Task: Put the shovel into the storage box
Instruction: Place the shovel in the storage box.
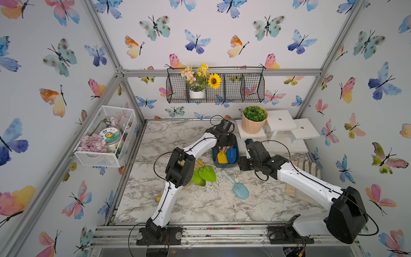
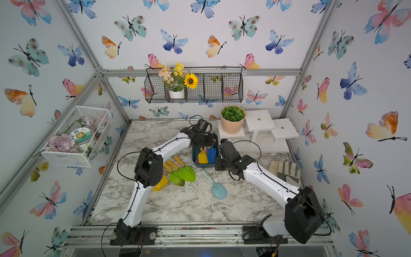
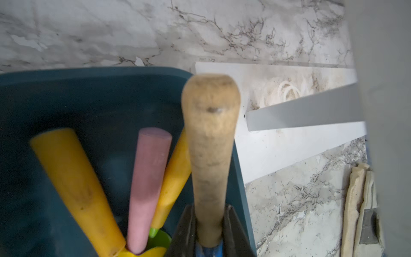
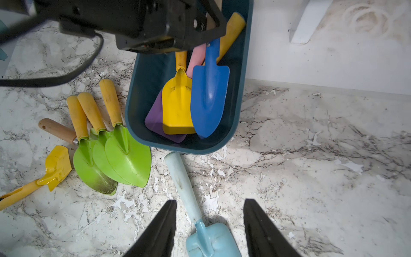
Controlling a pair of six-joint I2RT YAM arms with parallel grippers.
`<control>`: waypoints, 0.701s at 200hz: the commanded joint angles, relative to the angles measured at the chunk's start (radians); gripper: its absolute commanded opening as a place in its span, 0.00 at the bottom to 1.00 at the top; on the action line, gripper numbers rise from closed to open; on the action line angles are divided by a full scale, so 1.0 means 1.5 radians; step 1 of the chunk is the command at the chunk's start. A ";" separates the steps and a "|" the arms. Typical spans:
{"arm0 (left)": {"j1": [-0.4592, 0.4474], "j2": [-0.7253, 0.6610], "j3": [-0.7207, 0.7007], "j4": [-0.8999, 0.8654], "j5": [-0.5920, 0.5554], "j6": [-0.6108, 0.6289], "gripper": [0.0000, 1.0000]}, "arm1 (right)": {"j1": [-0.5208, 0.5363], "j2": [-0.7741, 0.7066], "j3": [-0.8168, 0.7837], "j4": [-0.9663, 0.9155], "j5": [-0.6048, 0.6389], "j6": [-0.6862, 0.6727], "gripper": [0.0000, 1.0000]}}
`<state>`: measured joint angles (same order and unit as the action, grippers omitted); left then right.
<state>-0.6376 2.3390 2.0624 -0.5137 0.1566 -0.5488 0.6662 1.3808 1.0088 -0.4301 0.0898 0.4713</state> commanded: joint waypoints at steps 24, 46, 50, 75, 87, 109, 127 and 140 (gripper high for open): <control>-0.008 0.022 -0.005 0.015 0.003 0.029 0.14 | -0.007 0.003 0.001 -0.010 0.016 0.001 0.53; -0.010 0.028 -0.007 0.015 0.003 0.033 0.19 | -0.007 0.004 0.001 -0.011 0.017 0.000 0.54; -0.010 0.029 -0.008 0.015 0.001 0.034 0.20 | -0.007 0.003 0.000 -0.011 0.017 0.000 0.53; -0.009 0.027 -0.010 0.014 -0.007 0.039 0.25 | -0.007 0.002 -0.002 -0.010 0.017 0.003 0.53; -0.010 0.026 -0.012 0.014 -0.008 0.041 0.28 | -0.007 0.002 -0.002 -0.009 0.017 0.003 0.53; -0.010 0.019 -0.015 0.014 -0.009 0.041 0.38 | -0.008 0.003 -0.002 -0.008 0.016 0.004 0.53; -0.009 0.001 -0.026 0.018 -0.011 0.041 0.44 | -0.008 0.003 -0.002 -0.006 0.015 0.007 0.53; -0.010 -0.016 -0.039 0.022 -0.013 0.043 0.44 | -0.008 0.004 -0.002 -0.004 0.014 0.007 0.53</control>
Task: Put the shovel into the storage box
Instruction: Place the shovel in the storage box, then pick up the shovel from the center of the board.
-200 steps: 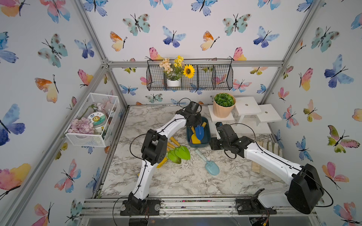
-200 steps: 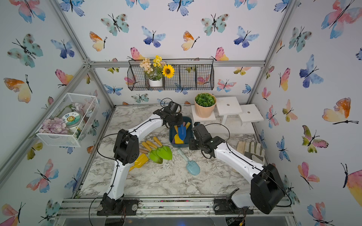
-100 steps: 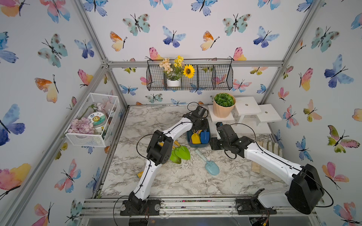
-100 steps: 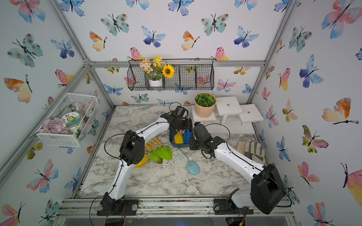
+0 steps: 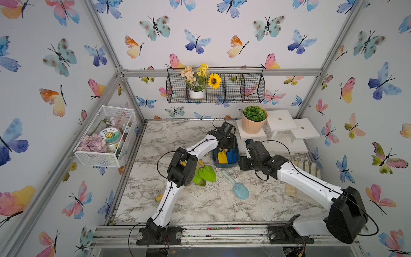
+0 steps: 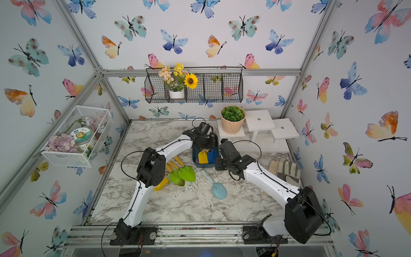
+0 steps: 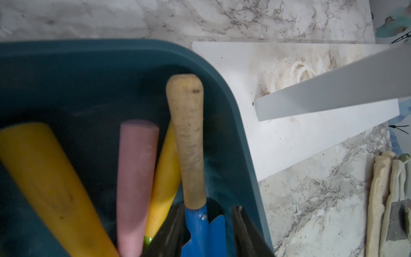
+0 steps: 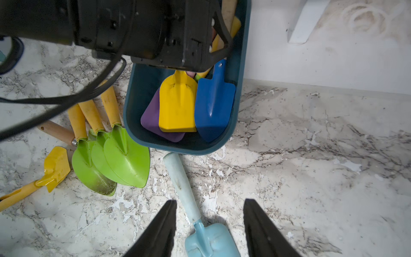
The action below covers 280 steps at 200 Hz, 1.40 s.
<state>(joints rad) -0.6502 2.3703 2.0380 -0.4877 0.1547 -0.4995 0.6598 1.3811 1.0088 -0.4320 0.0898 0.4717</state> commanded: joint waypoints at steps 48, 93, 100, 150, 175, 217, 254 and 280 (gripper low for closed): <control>0.000 -0.143 -0.117 0.023 -0.018 0.018 0.44 | -0.004 0.014 0.011 0.009 -0.010 -0.009 0.54; 0.008 -0.271 -0.238 0.049 -0.017 0.019 0.45 | -0.004 0.022 0.020 0.041 -0.061 -0.029 0.57; 0.010 -0.289 -0.258 0.057 -0.012 0.019 0.45 | -0.004 0.025 0.022 0.044 -0.069 -0.032 0.57; 0.022 -0.415 -0.405 0.093 0.013 0.017 0.49 | -0.004 0.046 0.037 0.058 -0.137 -0.061 0.57; 0.035 -0.468 -0.468 0.101 0.028 0.016 0.52 | -0.004 0.060 0.043 0.057 -0.161 -0.071 0.57; 0.058 -0.552 -0.561 0.103 0.061 0.018 0.55 | -0.003 0.076 0.043 0.051 -0.178 -0.086 0.58; 0.060 -0.619 -0.635 0.096 0.067 0.028 0.55 | -0.003 0.096 0.038 0.032 -0.171 -0.096 0.58; 0.060 -0.650 -0.688 0.105 0.057 0.017 0.54 | -0.003 0.107 0.021 0.030 -0.164 -0.100 0.56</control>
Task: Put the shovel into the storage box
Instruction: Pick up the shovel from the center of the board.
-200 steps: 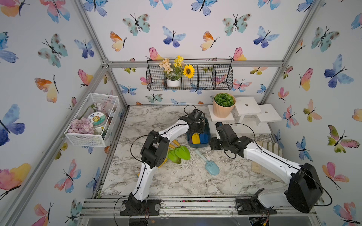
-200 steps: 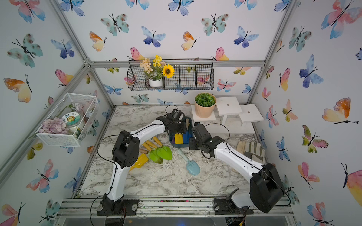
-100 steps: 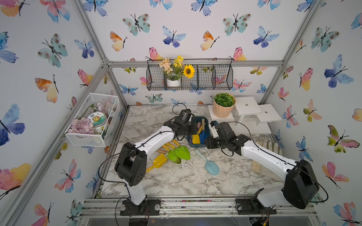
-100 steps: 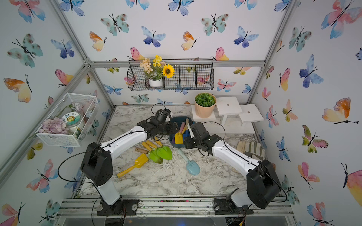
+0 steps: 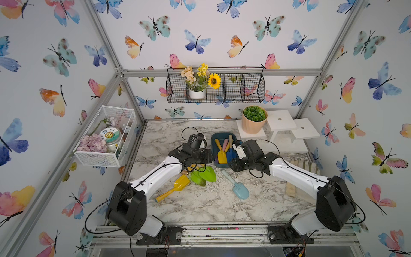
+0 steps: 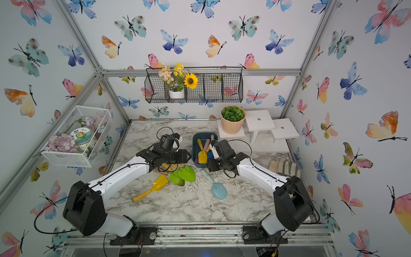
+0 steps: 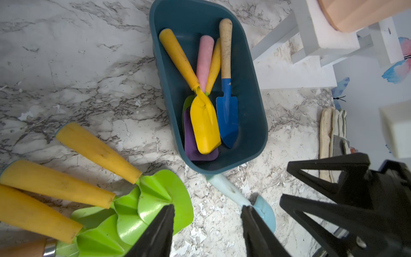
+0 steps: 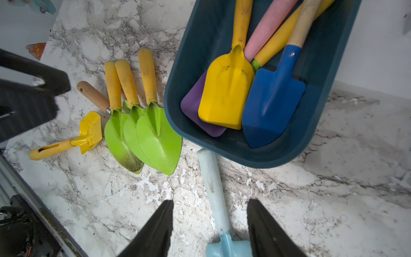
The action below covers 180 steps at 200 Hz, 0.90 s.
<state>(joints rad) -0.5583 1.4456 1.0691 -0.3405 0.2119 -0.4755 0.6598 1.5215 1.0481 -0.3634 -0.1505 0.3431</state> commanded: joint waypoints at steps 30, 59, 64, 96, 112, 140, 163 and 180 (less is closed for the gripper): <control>-0.001 -0.056 -0.091 0.031 0.037 -0.015 0.54 | 0.001 0.031 -0.022 -0.017 0.001 -0.015 0.53; -0.001 -0.065 -0.117 0.029 0.030 -0.015 0.54 | 0.013 0.056 -0.035 -0.015 0.017 -0.015 0.52; -0.001 -0.066 -0.121 0.029 0.029 -0.015 0.54 | 0.016 0.060 -0.037 -0.012 0.016 -0.014 0.51; -0.001 -0.066 -0.132 0.035 0.029 -0.018 0.53 | 0.029 0.080 -0.048 0.005 0.019 -0.008 0.51; -0.001 -0.065 -0.135 0.039 0.032 -0.021 0.54 | 0.036 0.089 -0.047 0.006 0.023 -0.009 0.50; -0.001 -0.063 -0.140 0.040 0.027 -0.022 0.53 | 0.045 0.104 -0.048 0.007 0.036 -0.014 0.49; -0.001 -0.056 -0.141 0.043 0.030 -0.023 0.53 | 0.053 0.117 -0.050 0.011 0.044 -0.013 0.48; -0.001 -0.052 -0.141 0.046 0.031 -0.023 0.53 | 0.062 0.126 -0.050 0.014 0.053 -0.012 0.46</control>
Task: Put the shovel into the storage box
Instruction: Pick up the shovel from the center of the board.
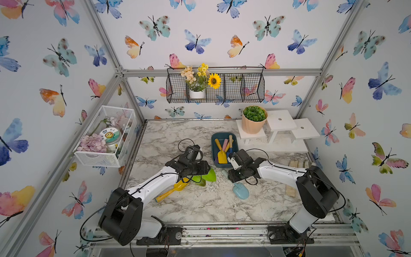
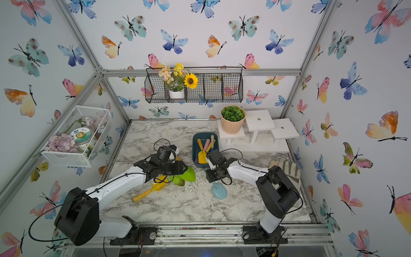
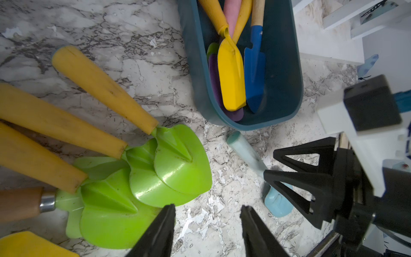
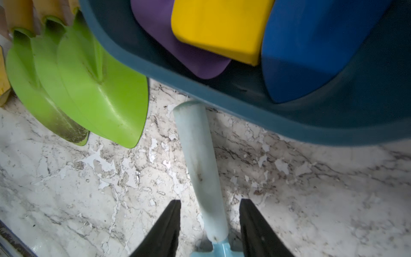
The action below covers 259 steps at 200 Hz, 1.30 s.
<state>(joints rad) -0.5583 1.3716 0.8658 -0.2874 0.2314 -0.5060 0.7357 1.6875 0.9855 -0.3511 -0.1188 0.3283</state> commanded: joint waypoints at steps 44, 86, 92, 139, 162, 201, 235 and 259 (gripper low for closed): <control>-0.001 0.007 -0.007 0.009 0.014 0.001 0.53 | 0.026 0.037 -0.006 0.004 0.056 -0.004 0.42; -0.001 0.010 -0.011 0.015 0.011 -0.002 0.53 | 0.037 0.047 -0.006 0.000 0.072 -0.011 0.39; -0.001 0.010 -0.012 0.016 0.011 -0.003 0.53 | 0.039 0.050 -0.006 -0.001 0.076 -0.011 0.38; -0.001 0.010 -0.024 0.026 0.009 -0.008 0.52 | 0.047 0.059 -0.010 0.002 0.091 -0.012 0.35; -0.001 0.008 -0.024 0.027 0.008 -0.009 0.52 | 0.051 0.054 -0.007 -0.005 0.096 -0.017 0.29; 0.001 0.001 -0.024 0.025 0.008 -0.015 0.52 | 0.054 0.024 -0.001 -0.027 0.100 -0.027 0.25; 0.027 -0.019 -0.030 0.036 0.019 -0.035 0.52 | 0.055 -0.020 0.005 -0.051 0.086 -0.039 0.24; 0.042 -0.032 -0.027 0.036 0.021 -0.040 0.53 | 0.054 -0.050 0.016 -0.062 0.054 -0.045 0.24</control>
<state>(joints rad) -0.5179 1.3659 0.8261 -0.2455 0.2379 -0.5488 0.8116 1.6684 0.9859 -0.3985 -0.0021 0.2825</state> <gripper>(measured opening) 0.525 0.246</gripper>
